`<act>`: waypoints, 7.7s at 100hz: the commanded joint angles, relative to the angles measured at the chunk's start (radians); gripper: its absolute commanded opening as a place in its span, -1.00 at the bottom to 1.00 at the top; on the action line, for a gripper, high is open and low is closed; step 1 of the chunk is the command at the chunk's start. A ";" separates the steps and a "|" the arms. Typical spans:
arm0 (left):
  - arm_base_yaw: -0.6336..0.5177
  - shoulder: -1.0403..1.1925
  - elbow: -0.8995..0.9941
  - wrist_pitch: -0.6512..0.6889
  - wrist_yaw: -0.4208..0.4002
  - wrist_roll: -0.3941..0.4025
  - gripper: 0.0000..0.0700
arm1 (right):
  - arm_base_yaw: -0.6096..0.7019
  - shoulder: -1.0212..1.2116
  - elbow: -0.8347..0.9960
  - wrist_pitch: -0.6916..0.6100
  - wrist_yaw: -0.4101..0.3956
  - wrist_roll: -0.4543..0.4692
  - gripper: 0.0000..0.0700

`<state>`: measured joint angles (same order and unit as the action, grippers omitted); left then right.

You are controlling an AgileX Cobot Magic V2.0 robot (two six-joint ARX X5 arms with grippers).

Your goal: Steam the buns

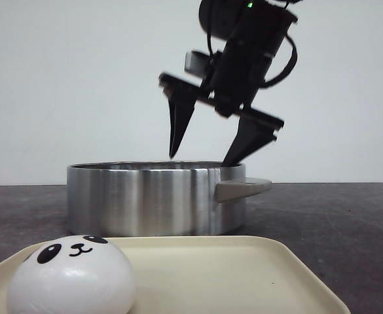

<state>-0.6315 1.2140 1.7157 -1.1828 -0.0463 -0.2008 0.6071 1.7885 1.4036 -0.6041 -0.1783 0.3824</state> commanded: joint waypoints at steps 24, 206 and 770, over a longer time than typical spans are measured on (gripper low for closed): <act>-0.136 -0.061 -0.420 0.150 0.021 -0.145 0.69 | 0.031 -0.412 0.051 0.046 0.180 -0.107 -0.82; -0.187 0.241 -0.348 0.317 0.042 0.247 -0.98 | 0.060 -0.868 0.050 -0.186 0.311 -0.199 -0.82; -0.156 -0.705 -0.789 0.349 -0.344 0.168 -0.92 | -0.527 -1.785 -1.392 0.446 -0.005 -0.360 -0.98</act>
<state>-0.7811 0.5125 0.9127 -0.8131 -0.3531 -0.2283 0.0784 0.0036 0.0147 -0.1612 -0.1822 0.0292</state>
